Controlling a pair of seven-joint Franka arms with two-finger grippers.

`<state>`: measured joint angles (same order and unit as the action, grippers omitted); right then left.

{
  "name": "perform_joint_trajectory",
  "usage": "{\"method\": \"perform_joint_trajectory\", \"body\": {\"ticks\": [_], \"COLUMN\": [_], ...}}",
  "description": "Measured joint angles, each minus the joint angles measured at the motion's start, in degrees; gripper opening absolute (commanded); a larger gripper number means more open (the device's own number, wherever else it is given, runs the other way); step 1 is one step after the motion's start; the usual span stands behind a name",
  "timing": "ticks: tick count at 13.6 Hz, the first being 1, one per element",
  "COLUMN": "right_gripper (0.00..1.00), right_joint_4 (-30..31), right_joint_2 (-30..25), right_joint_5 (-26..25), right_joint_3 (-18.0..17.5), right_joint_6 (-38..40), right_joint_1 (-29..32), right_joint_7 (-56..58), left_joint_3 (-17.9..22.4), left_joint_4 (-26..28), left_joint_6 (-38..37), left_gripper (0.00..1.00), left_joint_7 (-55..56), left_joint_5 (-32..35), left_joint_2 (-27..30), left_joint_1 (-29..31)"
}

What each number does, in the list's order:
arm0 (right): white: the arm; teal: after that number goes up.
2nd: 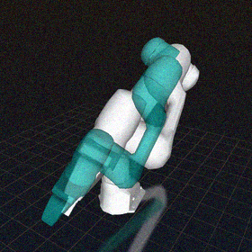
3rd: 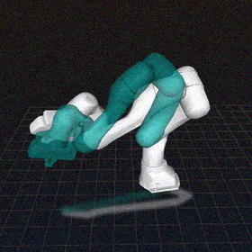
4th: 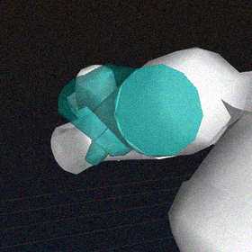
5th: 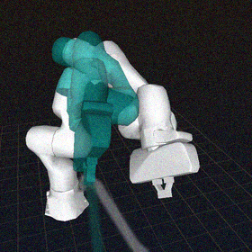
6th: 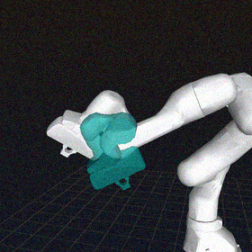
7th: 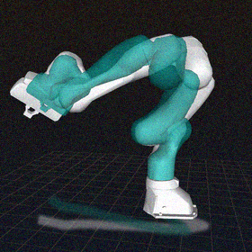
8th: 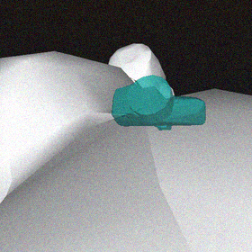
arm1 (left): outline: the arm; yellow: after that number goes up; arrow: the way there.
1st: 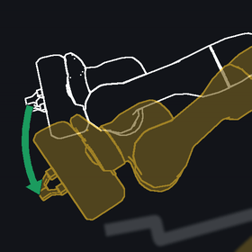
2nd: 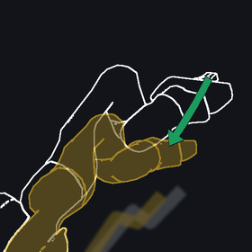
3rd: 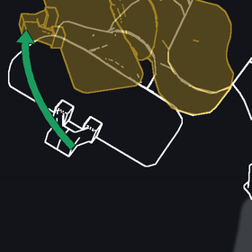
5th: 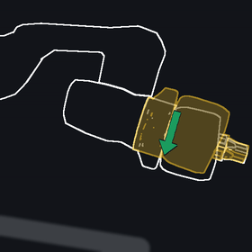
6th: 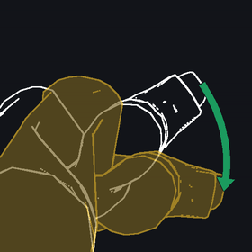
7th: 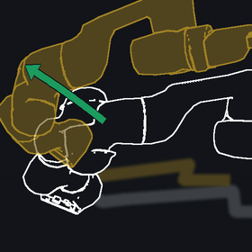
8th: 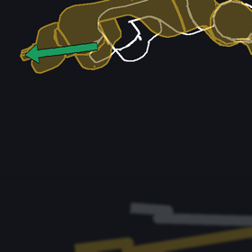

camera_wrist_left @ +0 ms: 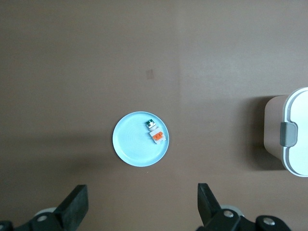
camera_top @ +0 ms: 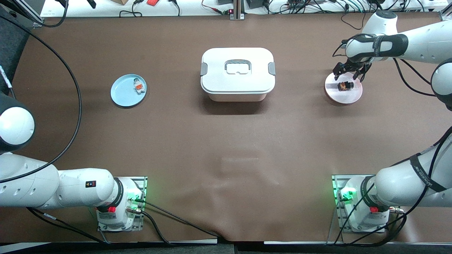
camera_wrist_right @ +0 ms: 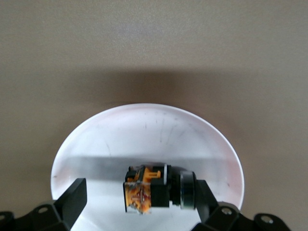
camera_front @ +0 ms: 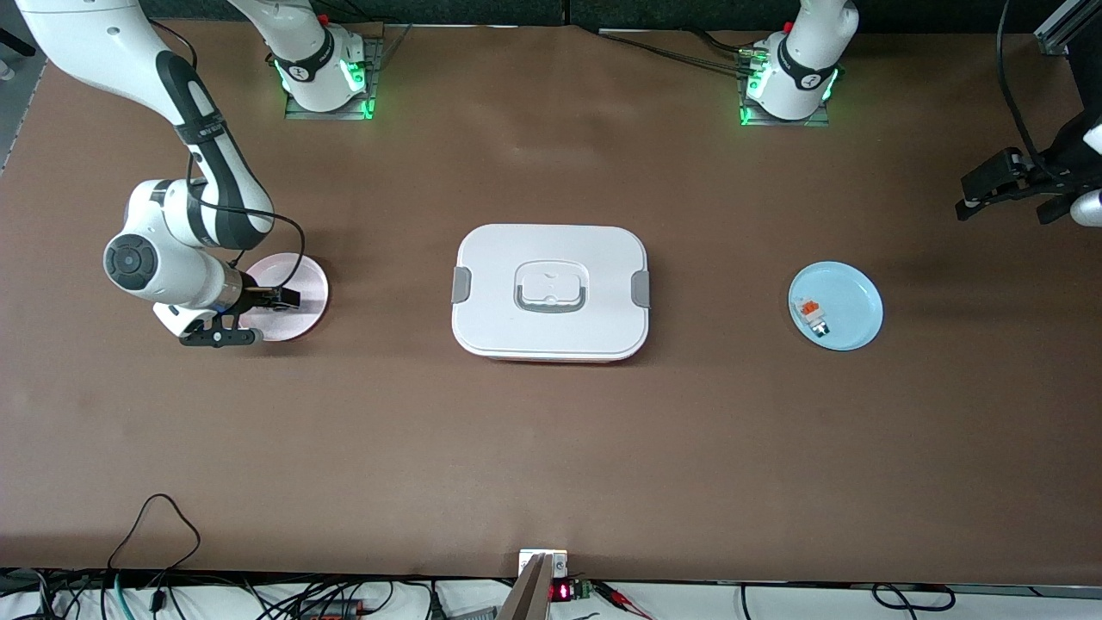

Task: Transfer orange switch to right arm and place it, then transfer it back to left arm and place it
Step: 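Lower the right gripper and grasp the switch on the white plate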

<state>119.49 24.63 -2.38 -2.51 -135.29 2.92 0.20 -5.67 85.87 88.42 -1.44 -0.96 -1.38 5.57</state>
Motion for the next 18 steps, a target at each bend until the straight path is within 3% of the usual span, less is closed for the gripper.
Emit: {"method": "perform_joint_trajectory", "body": {"ticks": [18], "right_gripper": [1.0], "right_joint_4": [1.2], "right_joint_2": [-0.19], "right_joint_5": [-0.01], "right_joint_3": [0.29], "right_joint_6": [1.79], "right_joint_1": [0.25], "right_joint_7": [0.71], "left_joint_3": [-0.23], "left_joint_4": [0.0], "left_joint_6": [-0.4], "left_gripper": [1.0], "left_joint_7": [0.0], "left_joint_5": [0.0], "left_joint_2": [0.0], "left_joint_1": [-0.34]}}
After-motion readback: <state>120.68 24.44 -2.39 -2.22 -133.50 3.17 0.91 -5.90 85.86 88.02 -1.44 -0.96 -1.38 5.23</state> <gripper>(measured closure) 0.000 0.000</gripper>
